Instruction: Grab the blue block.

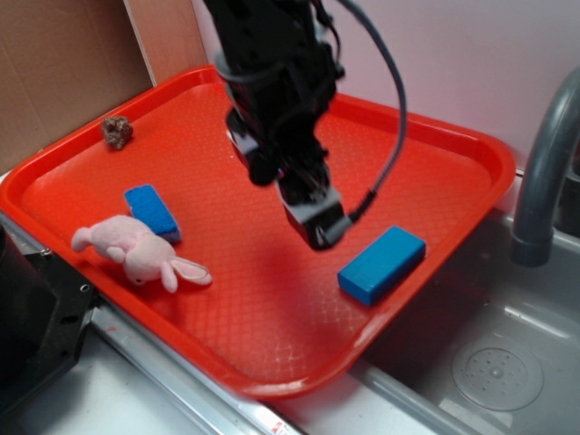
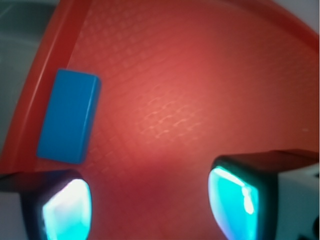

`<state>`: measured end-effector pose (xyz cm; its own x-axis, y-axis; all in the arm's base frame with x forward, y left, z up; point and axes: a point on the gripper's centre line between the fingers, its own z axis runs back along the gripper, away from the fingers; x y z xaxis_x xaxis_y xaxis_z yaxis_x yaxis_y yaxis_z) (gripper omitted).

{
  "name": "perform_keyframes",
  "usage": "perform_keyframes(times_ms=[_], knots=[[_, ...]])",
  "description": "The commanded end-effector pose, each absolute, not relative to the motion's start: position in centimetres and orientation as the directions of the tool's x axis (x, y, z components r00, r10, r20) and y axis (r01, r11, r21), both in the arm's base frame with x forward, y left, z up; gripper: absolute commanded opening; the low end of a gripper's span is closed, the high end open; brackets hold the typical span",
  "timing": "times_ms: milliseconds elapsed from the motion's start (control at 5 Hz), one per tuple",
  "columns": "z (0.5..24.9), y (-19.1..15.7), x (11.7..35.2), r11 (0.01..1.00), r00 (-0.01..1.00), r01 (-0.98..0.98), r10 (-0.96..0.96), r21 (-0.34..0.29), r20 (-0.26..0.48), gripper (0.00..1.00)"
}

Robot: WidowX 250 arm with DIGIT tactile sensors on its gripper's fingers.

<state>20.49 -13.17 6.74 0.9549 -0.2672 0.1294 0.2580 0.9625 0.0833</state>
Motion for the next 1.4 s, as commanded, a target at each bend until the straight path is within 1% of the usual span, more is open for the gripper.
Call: perform_keyframes(times_ms=[0,200,400,600,800,1200], knots=[[6.2,-15.4,21.2,0.958,0.943,0.284,-0.286,0.035,0.17,1.0],[6.5,-14.9,20.4,0.966,0.951,0.26,-0.257,0.004,0.17,1.0],[6.8,-14.4,20.3,0.967,0.961,0.254,-0.249,-0.023,0.118,1.0],[6.3,-13.6,20.3,0.966,0.965,0.257,-0.255,-0.036,0.061,1.0],[6.2,-14.2,19.7,0.957,0.956,0.286,-0.282,-0.04,0.074,1.0],[6.2,-14.2,19.7,0.957,0.956,0.286,-0.282,-0.04,0.074,1.0]])
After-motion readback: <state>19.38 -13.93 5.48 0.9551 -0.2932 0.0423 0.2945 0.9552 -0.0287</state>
